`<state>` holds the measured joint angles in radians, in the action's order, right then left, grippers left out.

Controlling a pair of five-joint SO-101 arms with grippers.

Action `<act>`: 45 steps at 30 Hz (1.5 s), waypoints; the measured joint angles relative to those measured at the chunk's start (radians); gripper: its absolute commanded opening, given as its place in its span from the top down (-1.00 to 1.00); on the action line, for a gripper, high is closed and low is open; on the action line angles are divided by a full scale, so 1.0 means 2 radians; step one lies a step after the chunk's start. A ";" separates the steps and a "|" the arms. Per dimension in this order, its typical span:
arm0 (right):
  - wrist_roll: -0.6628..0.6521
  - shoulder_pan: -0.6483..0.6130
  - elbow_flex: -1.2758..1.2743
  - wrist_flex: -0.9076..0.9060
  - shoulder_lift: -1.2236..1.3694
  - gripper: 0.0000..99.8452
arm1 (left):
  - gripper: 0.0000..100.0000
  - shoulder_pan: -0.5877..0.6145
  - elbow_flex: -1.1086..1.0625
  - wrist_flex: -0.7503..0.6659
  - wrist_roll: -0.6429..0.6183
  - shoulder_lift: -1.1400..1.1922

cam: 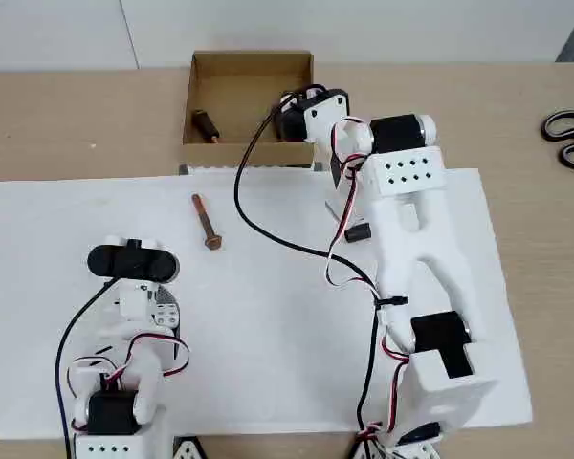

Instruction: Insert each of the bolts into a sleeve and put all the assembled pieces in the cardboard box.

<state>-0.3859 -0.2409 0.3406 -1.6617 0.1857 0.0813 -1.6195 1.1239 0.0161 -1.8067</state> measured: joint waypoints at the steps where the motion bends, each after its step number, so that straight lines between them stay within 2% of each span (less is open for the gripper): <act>1: 0.014 0.000 0.000 -0.001 0.000 0.60 | 0.99 0.000 0.000 0.000 0.000 0.000; 7: 0.132 0.003 0.000 -0.004 0.000 0.60 | 0.99 0.000 0.000 0.000 0.000 0.000; 17: 0.416 0.016 0.000 -0.004 0.000 0.60 | 0.99 0.000 0.000 0.000 0.000 0.000; 28: 0.597 0.012 -0.005 0.007 0.057 0.60 | 0.99 0.000 0.000 0.000 -0.005 0.000; 35: 0.656 -0.004 -0.005 0.021 0.087 0.60 | 0.99 0.000 0.000 0.000 -0.005 0.000; 45: 0.659 -0.004 -0.005 0.068 0.089 0.60 | 0.99 0.000 0.000 0.000 -0.005 0.000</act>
<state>0.9321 -0.2486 0.3299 -1.5267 0.3636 0.0813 -1.6195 1.1239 0.0069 -1.8067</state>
